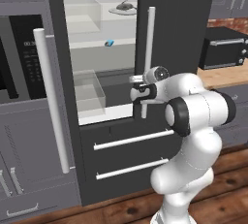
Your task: Retrieve the fish from the fridge and place it on the saucepan with marinade on the stove.
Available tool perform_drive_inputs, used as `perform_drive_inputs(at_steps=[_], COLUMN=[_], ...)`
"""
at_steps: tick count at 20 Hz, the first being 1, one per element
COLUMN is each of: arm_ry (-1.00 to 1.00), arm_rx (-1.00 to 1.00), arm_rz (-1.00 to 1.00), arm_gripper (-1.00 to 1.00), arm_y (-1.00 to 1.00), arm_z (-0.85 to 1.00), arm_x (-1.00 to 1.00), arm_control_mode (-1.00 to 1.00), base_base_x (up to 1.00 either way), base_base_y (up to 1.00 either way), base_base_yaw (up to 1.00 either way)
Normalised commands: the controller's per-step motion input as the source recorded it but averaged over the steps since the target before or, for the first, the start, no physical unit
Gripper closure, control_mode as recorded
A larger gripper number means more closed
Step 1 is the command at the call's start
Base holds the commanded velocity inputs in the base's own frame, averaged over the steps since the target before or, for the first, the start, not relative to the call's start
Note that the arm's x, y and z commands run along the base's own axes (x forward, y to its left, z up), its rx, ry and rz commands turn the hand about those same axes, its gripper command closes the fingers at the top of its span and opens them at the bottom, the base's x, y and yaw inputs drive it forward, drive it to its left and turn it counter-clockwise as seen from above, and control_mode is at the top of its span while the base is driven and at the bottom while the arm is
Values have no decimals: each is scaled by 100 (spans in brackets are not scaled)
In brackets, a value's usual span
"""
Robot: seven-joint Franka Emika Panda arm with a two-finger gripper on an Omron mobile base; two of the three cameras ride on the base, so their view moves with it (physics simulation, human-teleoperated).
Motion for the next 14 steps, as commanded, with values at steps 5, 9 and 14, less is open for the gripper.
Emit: perform_drive_inputs(at_steps=[5, 9, 14], arm_ry=[0, 0, 0], arm_rx=[0, 0, 0], arm_rz=[7, 8, 2], arm_gripper=[100, 100, 100], arm_y=[-1, -5, -17], arm_z=[0, 0, 0], arm_x=[41, 37, 5], arm_control_mode=[-100, -100, -100], base_base_x=[0, 0, 0], base_base_y=[0, 0, 0], base_base_yaw=[0, 0, 0])
